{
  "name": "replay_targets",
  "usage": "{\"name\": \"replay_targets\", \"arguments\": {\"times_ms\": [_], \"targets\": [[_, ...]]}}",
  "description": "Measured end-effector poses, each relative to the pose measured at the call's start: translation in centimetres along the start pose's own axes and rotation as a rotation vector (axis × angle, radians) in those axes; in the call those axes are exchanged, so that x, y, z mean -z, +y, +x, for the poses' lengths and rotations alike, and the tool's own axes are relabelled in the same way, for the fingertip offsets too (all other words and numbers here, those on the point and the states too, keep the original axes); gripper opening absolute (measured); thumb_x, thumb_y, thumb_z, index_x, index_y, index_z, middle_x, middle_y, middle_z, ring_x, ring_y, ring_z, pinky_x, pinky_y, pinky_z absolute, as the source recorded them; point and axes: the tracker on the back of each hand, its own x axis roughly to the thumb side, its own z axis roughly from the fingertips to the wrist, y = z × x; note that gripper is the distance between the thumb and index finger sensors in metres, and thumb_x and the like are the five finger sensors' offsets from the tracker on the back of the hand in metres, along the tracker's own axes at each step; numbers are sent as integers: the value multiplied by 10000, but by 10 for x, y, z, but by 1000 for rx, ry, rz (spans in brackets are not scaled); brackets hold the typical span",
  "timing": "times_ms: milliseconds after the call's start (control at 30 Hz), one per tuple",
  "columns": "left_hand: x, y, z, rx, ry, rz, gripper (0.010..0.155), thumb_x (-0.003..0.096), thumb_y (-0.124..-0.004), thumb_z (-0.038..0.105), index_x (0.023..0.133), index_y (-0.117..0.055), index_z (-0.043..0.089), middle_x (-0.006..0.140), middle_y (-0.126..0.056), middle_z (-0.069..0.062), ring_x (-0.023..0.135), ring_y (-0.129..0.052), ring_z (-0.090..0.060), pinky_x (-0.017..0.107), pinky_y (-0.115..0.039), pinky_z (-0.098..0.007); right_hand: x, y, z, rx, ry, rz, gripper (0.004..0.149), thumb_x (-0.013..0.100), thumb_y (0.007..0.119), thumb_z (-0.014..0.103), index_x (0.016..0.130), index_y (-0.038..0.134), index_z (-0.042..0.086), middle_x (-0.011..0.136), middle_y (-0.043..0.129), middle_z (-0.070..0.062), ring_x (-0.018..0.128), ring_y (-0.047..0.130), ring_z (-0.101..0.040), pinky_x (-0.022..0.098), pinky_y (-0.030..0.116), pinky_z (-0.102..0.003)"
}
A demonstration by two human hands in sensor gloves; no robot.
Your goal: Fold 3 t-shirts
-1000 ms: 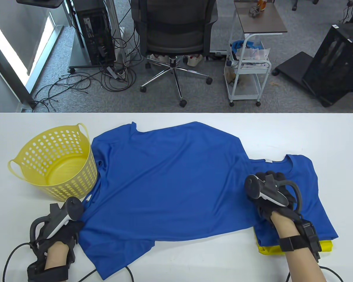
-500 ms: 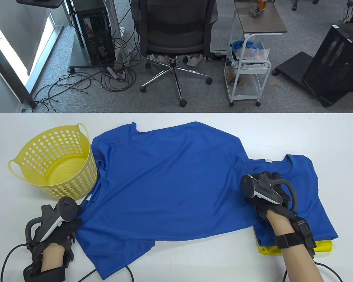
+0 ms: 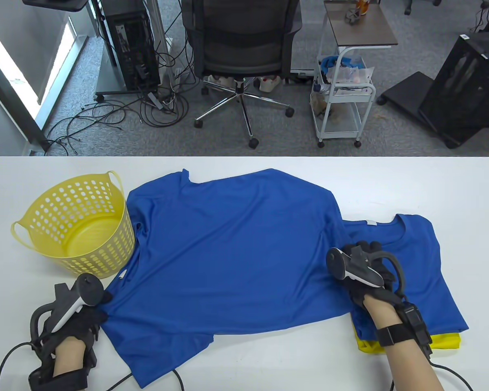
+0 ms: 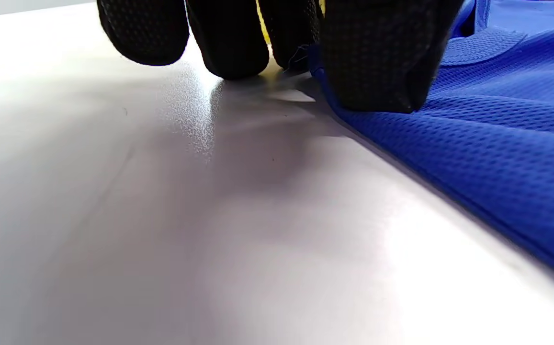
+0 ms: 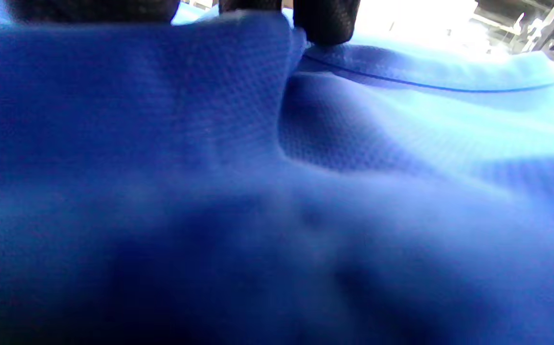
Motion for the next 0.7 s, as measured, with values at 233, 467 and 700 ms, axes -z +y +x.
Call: {"name": "replay_targets", "arguments": {"times_ms": [233, 467, 700], "targets": [[0, -1, -4, -34, 45, 35, 501, 385, -848, 426, 862, -704, 483, 1008, -672, 72, 868, -721, -191, 640, -707, -442, -4, -1, 4, -45, -22, -41, 364, 382, 774, 361, 744, 808, 355, 979, 656, -1, 981, 558, -371, 746, 367, -675], [0, -2, -3, -15, 54, 53, 417, 398, -824, 397, 804, -751, 454, 969, -699, 76, 841, -741, -186, 629, -717, -436, -18, -23, -30, 13, 67, -143, 408, 363, 699, 430, 721, 815, 272, 879, 749, 17, 897, 687, -325, 734, 445, -637], [0, -2, 5, 27, 28, 34, 433, 417, -747, 367, 848, -731, 390, 950, -695, 65, 841, -734, -199, 634, -708, -439, -33, -22, -52, -23, 56, -116, 405, 377, 752, 356, 771, 785, 270, 908, 720, 10, 898, 691, -314, 736, 445, -646]]}}
